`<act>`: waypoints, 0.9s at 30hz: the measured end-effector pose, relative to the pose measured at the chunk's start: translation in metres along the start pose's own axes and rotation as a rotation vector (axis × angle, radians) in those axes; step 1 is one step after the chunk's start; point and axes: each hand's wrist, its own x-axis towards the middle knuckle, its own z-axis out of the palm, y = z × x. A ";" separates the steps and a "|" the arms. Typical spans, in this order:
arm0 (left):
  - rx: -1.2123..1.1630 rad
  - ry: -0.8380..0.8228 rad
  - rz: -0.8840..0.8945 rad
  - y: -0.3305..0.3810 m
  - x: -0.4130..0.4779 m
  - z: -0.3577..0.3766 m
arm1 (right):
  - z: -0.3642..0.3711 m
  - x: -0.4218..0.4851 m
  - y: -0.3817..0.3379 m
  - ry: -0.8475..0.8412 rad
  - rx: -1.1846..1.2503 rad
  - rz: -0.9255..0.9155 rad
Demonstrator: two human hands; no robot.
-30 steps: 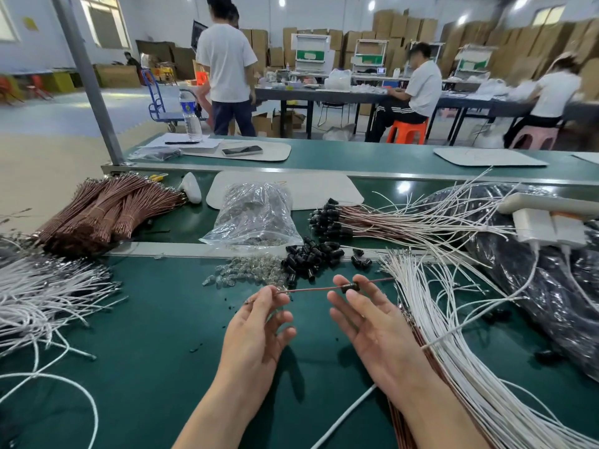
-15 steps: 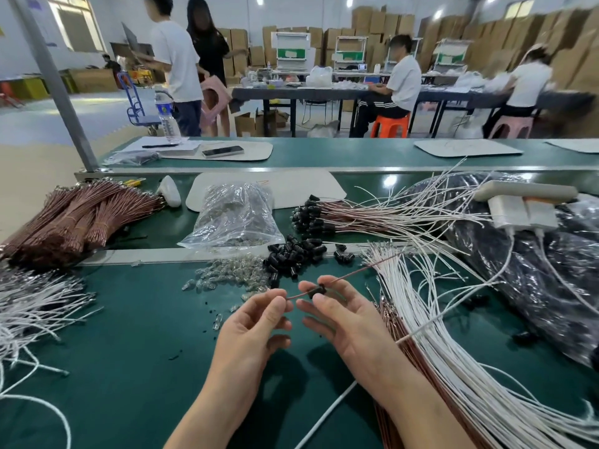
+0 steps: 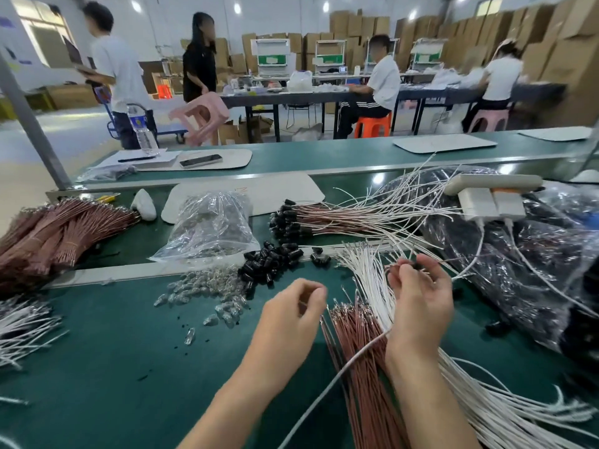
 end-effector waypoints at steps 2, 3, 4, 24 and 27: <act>0.154 -0.059 0.030 0.016 0.024 0.017 | -0.004 0.007 0.001 0.075 0.031 0.005; 0.254 -0.078 0.034 0.022 0.036 0.025 | -0.005 0.009 0.001 0.094 0.042 0.009; 0.359 -0.098 0.029 0.028 0.047 0.034 | -0.007 0.011 0.002 0.107 0.051 0.013; 0.071 -0.150 -0.203 0.050 0.092 0.052 | -0.005 0.006 -0.009 -0.024 0.153 0.082; -0.170 -0.096 -0.153 0.063 0.090 0.035 | -0.001 -0.001 -0.017 -0.262 0.336 0.197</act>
